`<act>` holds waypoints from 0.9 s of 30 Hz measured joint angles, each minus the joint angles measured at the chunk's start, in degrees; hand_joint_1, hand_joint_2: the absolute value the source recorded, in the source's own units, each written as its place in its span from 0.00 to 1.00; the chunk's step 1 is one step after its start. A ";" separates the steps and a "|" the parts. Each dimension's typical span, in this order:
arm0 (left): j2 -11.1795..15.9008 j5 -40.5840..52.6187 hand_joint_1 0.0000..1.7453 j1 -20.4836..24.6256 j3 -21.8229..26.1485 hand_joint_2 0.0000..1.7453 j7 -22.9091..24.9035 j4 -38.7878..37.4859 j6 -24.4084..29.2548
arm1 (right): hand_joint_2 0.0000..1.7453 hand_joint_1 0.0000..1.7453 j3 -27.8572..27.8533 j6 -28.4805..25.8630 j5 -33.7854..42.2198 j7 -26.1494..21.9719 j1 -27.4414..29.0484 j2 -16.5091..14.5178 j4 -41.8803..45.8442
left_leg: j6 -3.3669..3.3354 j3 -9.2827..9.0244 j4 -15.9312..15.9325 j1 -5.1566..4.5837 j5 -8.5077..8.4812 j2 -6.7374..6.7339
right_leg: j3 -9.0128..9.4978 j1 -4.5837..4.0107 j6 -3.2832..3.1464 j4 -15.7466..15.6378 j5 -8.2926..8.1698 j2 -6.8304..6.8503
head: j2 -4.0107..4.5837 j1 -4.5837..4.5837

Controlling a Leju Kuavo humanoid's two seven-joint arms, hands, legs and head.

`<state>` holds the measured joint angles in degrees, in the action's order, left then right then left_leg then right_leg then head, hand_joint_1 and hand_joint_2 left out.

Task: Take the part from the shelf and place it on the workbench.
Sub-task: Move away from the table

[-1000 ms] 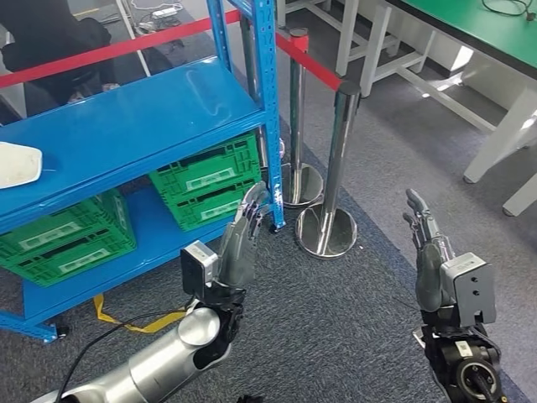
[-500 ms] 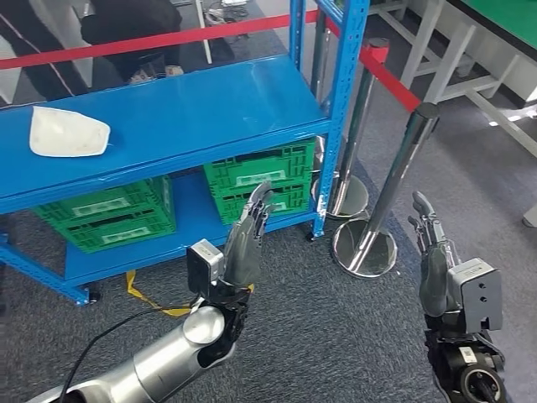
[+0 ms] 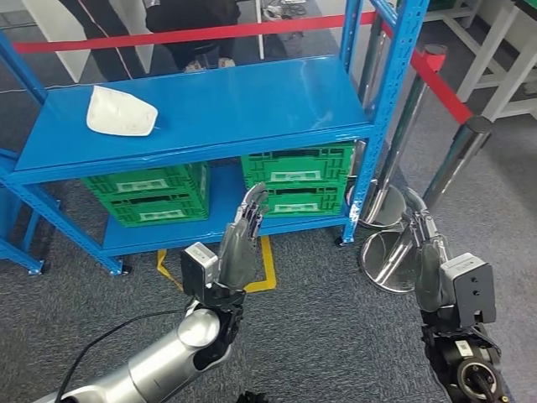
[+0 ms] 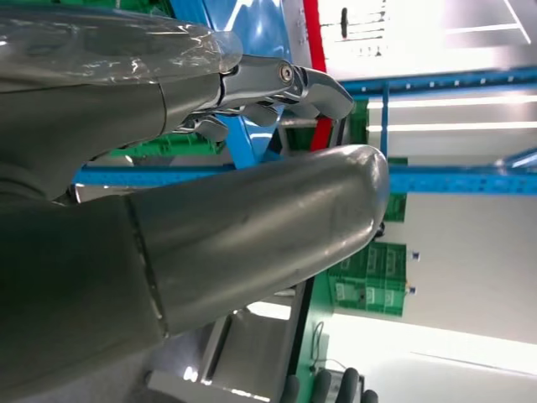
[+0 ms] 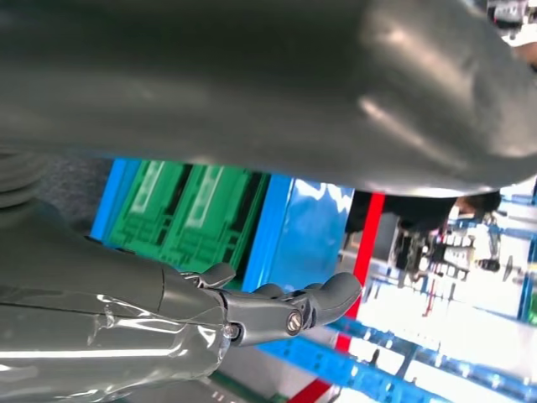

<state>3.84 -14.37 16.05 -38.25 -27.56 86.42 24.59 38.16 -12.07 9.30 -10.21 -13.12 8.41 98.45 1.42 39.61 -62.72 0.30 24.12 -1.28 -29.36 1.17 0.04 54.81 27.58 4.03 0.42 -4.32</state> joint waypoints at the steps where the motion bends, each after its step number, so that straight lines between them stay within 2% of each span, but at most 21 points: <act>1: -0.02 0.01 0.00 0.06 0.00 0.00 0.01 0.00 -0.01 | 0.00 0.00 -0.01 0.00 -0.02 -0.01 -0.06 0.00 0.01 | -0.30 -2.15 3.99 -0.25 -1.30 -1.01 | 0.16 -0.18 0.22 0.04 0.24 0.59 | 0.00 -0.10; 2: -0.04 0.02 0.00 0.12 0.00 0.00 0.00 0.00 -0.01 | 0.00 0.00 -0.01 0.00 -0.04 0.01 -0.12 0.00 0.01 | -0.59 -3.56 6.65 -0.51 -1.94 -1.79 | 0.31 -0.34 0.47 0.01 0.46 1.09 | 0.00 -0.10; 3: -0.05 0.02 0.00 0.15 0.00 0.00 0.00 0.00 -0.02 | 0.00 0.00 -0.01 0.00 -0.05 0.02 -0.17 0.01 0.01 | -0.85 -4.14 7.85 -0.77 -1.97 -2.06 | 0.44 -0.51 0.74 -0.04 0.65 1.58 | 0.00 -0.01; 5: -0.03 0.04 0.00 0.14 0.00 0.00 -0.01 0.02 -0.05 | 0.00 0.00 0.01 0.00 -0.05 0.09 -0.27 0.01 0.03 | -1.41 -4.31 8.31 -0.86 -1.91 -0.82 | 0.83 -0.51 1.34 -0.28 1.00 2.43 | 0.00 0.30; 6: -0.02 0.05 0.00 0.14 0.00 0.00 -0.02 0.07 -0.08 | 0.00 0.00 0.01 0.00 -0.06 0.12 -0.33 0.01 0.05 | -1.69 -4.55 8.59 -0.76 -1.95 -0.17 | 0.83 -0.39 1.62 0.06 1.47 1.89 | 0.00 0.42; 9: -0.10 0.08 0.00 0.30 0.00 0.00 -0.02 0.17 -0.22 | 0.00 0.00 -0.02 -0.03 -0.11 0.15 -0.54 0.01 0.10 | -2.45 -5.21 9.16 -0.38 -2.03 1.10 | -1.03 -0.08 1.95 4.69 4.40 -1.94 | 0.00 0.90; 10: -0.14 0.08 0.00 0.35 0.00 0.00 0.00 0.17 -0.26 | 0.00 0.00 -0.02 -0.04 -0.12 0.14 -0.57 0.01 0.10 | -2.58 -5.24 9.15 -0.37 -2.01 1.22 | -1.58 -0.07 1.93 5.93 5.03 -2.48 | 0.00 1.01; 13: -0.17 0.08 0.00 0.35 0.00 0.00 0.00 0.17 -0.32 | 0.00 0.00 -0.04 -0.05 -0.12 0.22 -0.57 0.01 0.08 | -2.61 -5.27 9.15 -0.37 -2.00 1.42 | -2.30 -0.08 1.94 7.39 5.66 -2.77 | 0.00 1.11; 14: -0.20 0.08 0.00 0.35 0.00 0.00 0.00 0.17 -0.37 | 0.00 0.00 -0.04 -0.07 -0.12 0.27 -0.55 0.01 0.07 | -2.63 -5.29 9.15 -0.37 -1.98 1.66 | -3.23 -0.10 1.97 9.20 6.36 -3.04 | 0.00 1.20; 15: -0.23 0.06 0.00 0.34 0.00 0.00 0.01 0.17 -0.43 | 0.00 0.00 -0.03 -0.11 -0.12 0.37 -0.49 0.01 0.05 | -2.66 -5.39 9.09 -0.39 -1.90 2.80 | -4.58 -0.08 2.02 10.84 5.90 -3.40 | 0.00 1.31; 16: -0.26 0.04 0.00 0.33 0.00 0.00 0.02 0.16 -0.49 | 0.00 0.00 -0.03 -0.15 -0.13 0.46 -0.46 0.02 0.03 | -2.62 -5.55 8.99 -0.38 -1.78 4.14 | -5.29 -0.03 2.05 10.97 4.58 -3.88 | 0.00 1.40; 18: -0.30 -0.05 0.00 0.39 0.00 0.00 0.02 0.15 -0.58 | 0.00 0.00 -0.02 -0.27 -0.13 0.61 -0.48 0.03 -0.01 | -2.31 -5.73 8.51 -0.40 -1.43 7.07 | -4.45 0.34 1.97 6.24 0.30 -6.28 | 0.00 1.58; 19: -0.35 -0.11 0.00 0.48 0.00 0.00 -0.01 0.14 -0.63 | 0.00 0.00 -0.02 -0.37 -0.13 0.65 -0.55 0.03 0.02 | -2.06 -5.54 8.23 -0.36 -1.35 7.76 | -3.08 0.51 1.84 3.27 -0.71 -7.51 | 0.00 1.60; 20: -0.40 -0.19 0.00 0.57 0.00 0.00 -0.05 0.14 -0.70 | 0.00 0.00 -0.02 -0.48 -0.13 0.72 -0.57 0.03 0.04 | -1.74 -5.24 8.05 -0.28 -1.38 8.41 | -2.29 0.54 1.69 1.67 -0.92 -8.47 | 0.00 1.62; 21: -0.43 -0.28 0.00 0.64 0.00 0.00 -0.10 0.13 -0.79 | 0.00 0.00 -0.01 -0.58 -0.12 0.78 -0.59 0.03 0.07 | -1.38 -4.92 8.01 -0.17 -1.55 9.06 | -1.92 0.47 1.49 1.32 -0.68 -8.73 | 0.00 1.66; 22: -0.45 -0.36 0.00 0.66 0.00 0.00 -0.15 0.14 -0.87 | 0.00 0.00 0.00 -0.68 -0.12 0.83 -0.63 0.03 0.10 | -1.02 -4.68 8.10 -0.05 -1.74 9.64 | -1.72 0.41 1.22 1.14 -0.68 -8.17 | 0.00 1.61; 23: -0.42 -0.42 0.00 0.66 0.00 0.00 -0.20 0.14 -0.93 | 0.00 0.00 0.00 -0.77 -0.12 0.87 -0.67 0.03 0.12 | -0.68 -4.46 7.86 -0.06 -1.62 9.18 | -1.53 0.36 0.92 0.93 -0.82 -7.49 | 0.00 1.60; 24: -0.39 -0.47 0.00 0.71 0.00 0.00 -0.25 0.14 -0.96 | 0.00 0.00 0.00 -0.83 -0.12 0.87 -0.72 0.03 0.14 | -0.37 -3.89 6.75 -0.14 -1.00 7.77 | -1.30 0.40 0.58 0.68 -0.96 -6.78 | 0.00 1.39; 26: -0.38 -0.54 0.00 0.91 -0.01 0.00 -0.37 0.14 -0.96 | 0.00 0.00 -0.02 -0.90 -0.12 0.86 -0.71 0.03 0.15 | 0.14 -0.92 0.76 -0.27 1.95 3.68 | -0.93 0.31 0.05 0.26 -1.10 -5.17 | 0.00 0.93; 27: -0.39 -0.57 0.00 0.98 -0.01 0.00 -0.42 0.13 -0.96 | 0.00 0.00 -0.02 -0.90 -0.12 0.86 -0.65 0.03 0.15 | 0.37 1.30 -3.43 -0.20 3.67 2.41 | -0.90 0.19 -0.12 0.21 -1.06 -4.37 | 0.00 0.70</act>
<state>3.45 -14.94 17.03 -38.26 -27.98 86.55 23.63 38.15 -12.97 9.18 -9.35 -13.76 8.44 98.61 1.79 40.92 -66.16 0.10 27.79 1.13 -30.26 1.37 -0.08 55.02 26.52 -0.34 0.42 -3.62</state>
